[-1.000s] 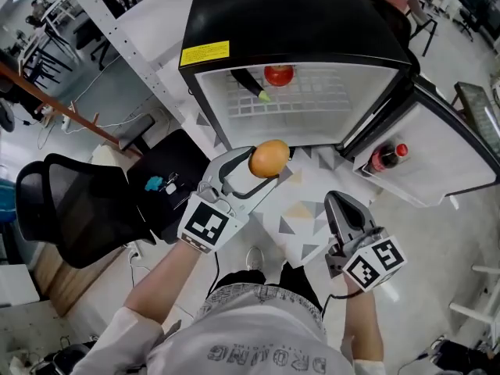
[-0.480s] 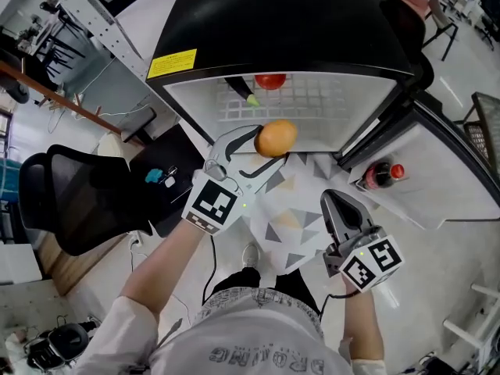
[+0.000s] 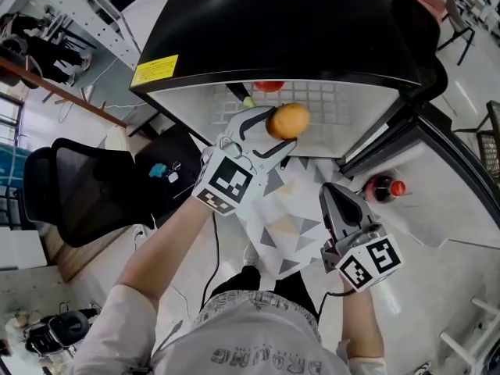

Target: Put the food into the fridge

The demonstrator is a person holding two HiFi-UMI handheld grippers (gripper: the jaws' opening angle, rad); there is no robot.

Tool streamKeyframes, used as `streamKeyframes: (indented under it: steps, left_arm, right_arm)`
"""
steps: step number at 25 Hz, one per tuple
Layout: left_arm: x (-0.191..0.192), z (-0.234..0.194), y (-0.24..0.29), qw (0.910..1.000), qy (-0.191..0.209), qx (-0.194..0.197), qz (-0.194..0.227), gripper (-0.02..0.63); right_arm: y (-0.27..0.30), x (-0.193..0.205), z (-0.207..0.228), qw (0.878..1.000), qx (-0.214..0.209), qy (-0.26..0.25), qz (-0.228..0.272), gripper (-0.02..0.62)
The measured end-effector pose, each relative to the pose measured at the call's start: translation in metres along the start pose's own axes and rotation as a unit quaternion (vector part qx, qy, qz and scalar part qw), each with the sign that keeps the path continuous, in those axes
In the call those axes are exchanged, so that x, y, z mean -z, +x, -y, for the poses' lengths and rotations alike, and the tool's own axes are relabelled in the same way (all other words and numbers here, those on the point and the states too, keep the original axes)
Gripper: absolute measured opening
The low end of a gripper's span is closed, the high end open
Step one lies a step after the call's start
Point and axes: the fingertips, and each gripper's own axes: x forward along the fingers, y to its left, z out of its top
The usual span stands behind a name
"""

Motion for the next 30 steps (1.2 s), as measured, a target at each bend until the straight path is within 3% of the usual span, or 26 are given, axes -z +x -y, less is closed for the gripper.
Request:
streamKeyframes:
  steps: [17,30]
  left_arm:
    - [0.005,-0.016,0.075,0.9951,0.081,0.013,-0.054,0.278]
    - [0.020,-0.027,0.113,0.9884,0.122,0.014,-0.090,0.279]
  right_arm:
    - [0.014,-0.013,0.016,0.999,-0.010,0.018,0.048,0.002]
    - [0.021,0.004,0.011,0.998,-0.024,0.030,0.042,0.002]
